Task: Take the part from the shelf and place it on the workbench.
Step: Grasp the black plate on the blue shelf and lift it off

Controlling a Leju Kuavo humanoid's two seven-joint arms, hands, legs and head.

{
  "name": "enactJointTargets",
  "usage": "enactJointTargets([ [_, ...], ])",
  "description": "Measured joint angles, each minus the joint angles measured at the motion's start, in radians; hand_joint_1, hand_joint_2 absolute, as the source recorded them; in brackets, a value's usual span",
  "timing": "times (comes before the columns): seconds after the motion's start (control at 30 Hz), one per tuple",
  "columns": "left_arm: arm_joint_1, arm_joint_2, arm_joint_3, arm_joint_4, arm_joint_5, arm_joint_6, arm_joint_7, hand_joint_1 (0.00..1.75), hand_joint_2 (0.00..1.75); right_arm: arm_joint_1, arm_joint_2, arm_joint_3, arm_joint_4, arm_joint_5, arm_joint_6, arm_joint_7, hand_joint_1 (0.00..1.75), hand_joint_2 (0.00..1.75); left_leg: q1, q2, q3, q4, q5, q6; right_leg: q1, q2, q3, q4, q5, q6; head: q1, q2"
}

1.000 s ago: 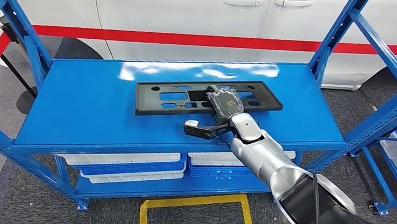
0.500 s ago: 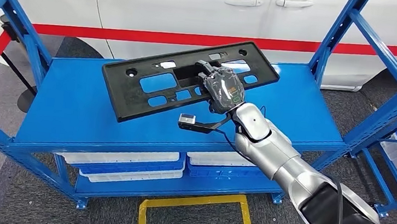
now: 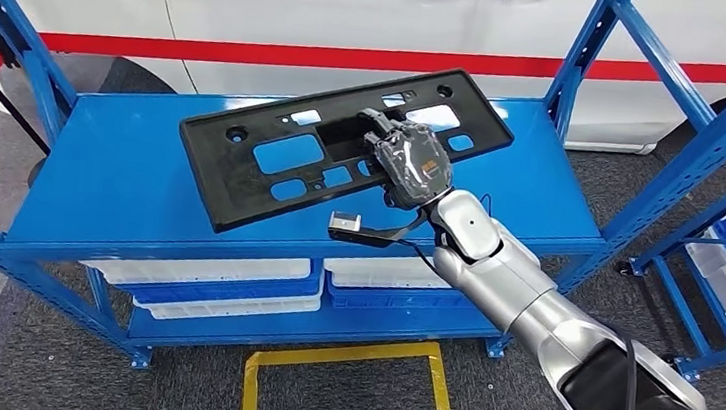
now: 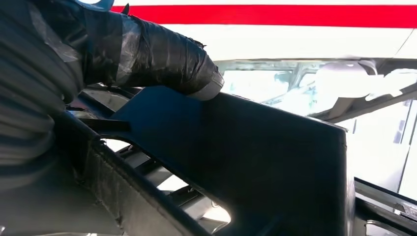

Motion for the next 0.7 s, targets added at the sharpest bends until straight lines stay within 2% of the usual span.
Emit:
enactJointTargets([
  [0.03, 0.000, 0.002, 0.000, 0.000, 0.000, 0.000, 0.000, 0.00, 1.75, -0.001, -0.002, 0.000, -0.004, -0.003, 0.002, 0.001, 1.75, 1.75, -0.005, 0.000, 0.021, -0.041, 0.008, 0.004, 0.000, -0.001, -0.002, -0.002, 0.008, 0.005, 0.000, 0.000],
  [0.07, 0.000, 0.004, -0.001, 0.000, -0.001, -0.001, 0.000, 0.00, 1.75, -0.002, -0.003, 0.000, -0.006, -0.005, 0.003, 0.001, 1.75, 1.75, -0.009, 0.001, 0.026, -0.059, 0.010, 0.005, -0.001, -0.002, -0.003, -0.005, 0.016, 0.011, 0.000, 0.000],
  [0.13, 0.000, 0.005, -0.004, 0.000, -0.002, -0.001, 0.000, 0.00, 1.75, -0.002, -0.008, 0.002, -0.009, -0.010, 0.007, 0.002, 1.75, 1.75, -0.010, 0.001, 0.016, -0.069, 0.030, 0.008, -0.003, -0.003, -0.006, -0.012, 0.032, 0.023, 0.000, 0.000],
  [0.17, 0.000, 0.005, -0.006, 0.000, -0.004, -0.001, 0.000, 0.00, 1.75, -0.003, -0.010, 0.003, -0.011, -0.011, 0.009, 0.002, 1.75, 1.75, -0.008, 0.003, 0.009, -0.073, 0.041, 0.011, -0.004, -0.002, -0.011, -0.008, 0.025, 0.029, 0.000, 0.000],
  [0.2, -0.001, 0.004, -0.008, 0.000, -0.005, -0.002, -0.001, 0.00, 1.75, -0.003, -0.012, 0.004, -0.014, -0.012, 0.014, 0.002, 1.75, 1.75, -0.006, 0.005, 0.001, -0.077, 0.055, 0.016, -0.005, -0.001, -0.019, 0.007, 0.001, 0.034, 0.000, 0.000],
  [0.23, -0.002, 0.004, -0.010, 0.000, -0.006, -0.002, -0.001, 0.00, 1.75, -0.003, -0.013, 0.006, -0.016, -0.013, 0.017, 0.002, 1.75, 1.75, -0.003, 0.007, -0.010, -0.080, 0.067, 0.021, -0.006, 0.000, -0.031, 0.042, -0.043, 0.040, 0.001, 0.000],
  [0.3, -0.003, 0.004, -0.013, 0.000, -0.007, -0.003, -0.001, 0.00, 1.75, -0.004, -0.014, 0.010, -0.020, -0.014, 0.022, 0.002, 1.75, 1.75, -0.005, 0.010, -0.037, -0.078, 0.088, 0.029, -0.010, 0.001, -0.056, 0.154, -0.144, 0.048, 0.001, 0.000],
  [0.33, -0.003, 0.004, -0.014, 0.000, -0.007, -0.003, -0.001, 0.00, 1.75, -0.003, -0.015, 0.012, -0.021, -0.016, 0.024, 0.002, 1.75, 1.75, -0.005, 0.010, -0.052, -0.076, 0.099, 0.031, -0.012, 0.001, -0.062, 0.212, -0.172, 0.051, 0.001, 0.000],
  [0.37, -0.004, 0.004, -0.014, 0.000, -0.008, -0.003, -0.001, 0.00, 1.75, -0.003, -0.015, 0.013, -0.021, -0.017, 0.028, 0.002, 1.75, 1.75, -0.005, 0.011, -0.068, -0.072, 0.108, 0.030, -0.012, 0.000, -0.059, 0.248, -0.174, 0.054, 0.001, 0.000],
  [0.4, -0.004, 0.004, -0.015, 0.000, -0.008, -0.003, -0.001, 0.00, 1.75, -0.003, -0.015, 0.015, -0.021, -0.018, 0.031, 0.002, 1.75, 1.75, -0.005, 0.010, -0.084, -0.068, 0.117, 0.029, -0.012, 0.000, -0.042, 0.255, -0.155, 0.055, 0.001, 0.000],
  [0.43, -0.005, 0.003, -0.015, 0.000, -0.009, -0.003, -0.001, 0.00, 1.75, -0.004, -0.015, 0.017, -0.021, -0.020, 0.035, 0.002, 1.75, 1.75, -0.005, 0.010, -0.102, -0.061, 0.125, 0.026, -0.012, 0.000, -0.010, 0.234, -0.128, 0.054, 0.001, 0.000],
  [0.47, -0.005, 0.003, -0.016, 0.000, -0.010, -0.003, -0.001, 0.00, 1.75, -0.005, -0.015, 0.019, -0.021, -0.021, 0.037, 0.002, 1.75, 1.75, -0.005, 0.010, -0.115, -0.054, 0.131, 0.023, -0.012, 0.000, 0.035, 0.182, -0.106, 0.052, 0.001, 0.000],
  [0.53, -0.007, 0.003, -0.016, 0.000, -0.013, -0.004, -0.001, 0.00, 1.75, -0.010, -0.015, 0.020, -0.026, -0.027, 0.038, 0.002, 1.75, 1.75, -0.008, 0.009, -0.136, -0.043, 0.142, 0.014, -0.008, 0.000, 0.129, 0.049, -0.108, 0.043, 0.001, 0.000],
  [0.57, -0.008, 0.003, -0.016, 0.000, -0.015, -0.004, -0.001, 0.00, 1.75, -0.013, -0.015, 0.020, -0.028, -0.030, 0.038, 0.002, 1.75, 1.75, -0.009, 0.009, -0.141, -0.041, 0.149, 0.009, -0.005, 0.000, 0.156, 0.003, -0.119, 0.037, 0.000, 0.000],
  [0.6, -0.009, 0.003, -0.016, 0.000, -0.018, -0.005, -0.001, 0.00, 1.75, -0.017, -0.015, 0.020, -0.031, -0.032, 0.040, 0.002, 1.75, 1.75, -0.010, 0.009, -0.145, -0.042, 0.157, 0.003, -0.002, 0.000, 0.166, -0.022, -0.127, 0.031, 0.000, 0.000],
  [0.67, -0.012, 0.005, -0.017, 0.000, -0.024, -0.007, -0.001, 0.00, 1.75, -0.021, -0.014, 0.022, -0.032, -0.035, 0.049, 0.000, 1.75, 1.75, -0.010, 0.007, -0.150, -0.043, 0.167, -0.008, -0.004, -0.003, 0.157, -0.033, -0.114, 0.016, 0.000, 0.000],
  [0.7, -0.013, 0.006, -0.017, 0.000, -0.027, -0.007, -0.001, 0.00, 1.75, -0.022, -0.013, 0.024, -0.032, -0.035, 0.053, 0.000, 1.75, 1.75, -0.009, 0.005, -0.158, -0.032, 0.150, -0.013, -0.007, -0.006, 0.150, -0.037, -0.103, 0.007, 0.000, 0.000],
])
